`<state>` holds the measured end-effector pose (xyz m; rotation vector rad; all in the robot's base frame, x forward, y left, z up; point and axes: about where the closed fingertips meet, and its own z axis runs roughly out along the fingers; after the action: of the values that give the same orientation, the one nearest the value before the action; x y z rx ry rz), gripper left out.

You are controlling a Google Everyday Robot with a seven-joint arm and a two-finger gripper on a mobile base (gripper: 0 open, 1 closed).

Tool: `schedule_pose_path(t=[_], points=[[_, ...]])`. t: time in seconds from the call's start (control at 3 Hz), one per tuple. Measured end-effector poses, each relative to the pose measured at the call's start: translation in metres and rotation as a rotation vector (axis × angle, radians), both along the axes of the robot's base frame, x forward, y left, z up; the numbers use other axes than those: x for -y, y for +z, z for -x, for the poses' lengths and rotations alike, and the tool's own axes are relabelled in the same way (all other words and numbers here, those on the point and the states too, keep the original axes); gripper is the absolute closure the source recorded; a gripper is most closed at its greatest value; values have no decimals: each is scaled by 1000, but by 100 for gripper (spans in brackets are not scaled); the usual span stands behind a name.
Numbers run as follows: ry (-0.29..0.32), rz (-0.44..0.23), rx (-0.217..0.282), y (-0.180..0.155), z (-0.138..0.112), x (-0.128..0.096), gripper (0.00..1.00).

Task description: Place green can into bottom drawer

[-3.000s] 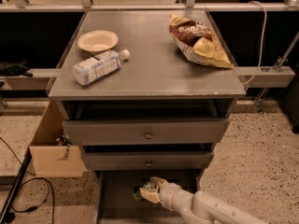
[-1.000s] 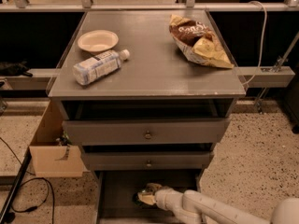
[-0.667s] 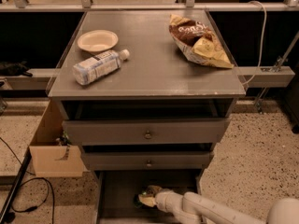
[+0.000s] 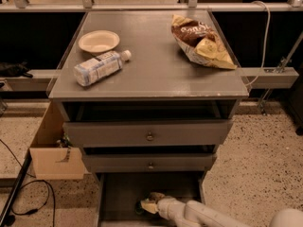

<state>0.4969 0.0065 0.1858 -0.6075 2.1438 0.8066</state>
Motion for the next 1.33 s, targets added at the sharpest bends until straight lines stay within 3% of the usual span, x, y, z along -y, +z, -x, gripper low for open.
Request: schedule_pose_path(t=[0.33,0.67,1.33], points=[[0,0,0,0,0,0,81],[0,0,0,0,0,0,50],[0,0,0,0,0,0,0]])
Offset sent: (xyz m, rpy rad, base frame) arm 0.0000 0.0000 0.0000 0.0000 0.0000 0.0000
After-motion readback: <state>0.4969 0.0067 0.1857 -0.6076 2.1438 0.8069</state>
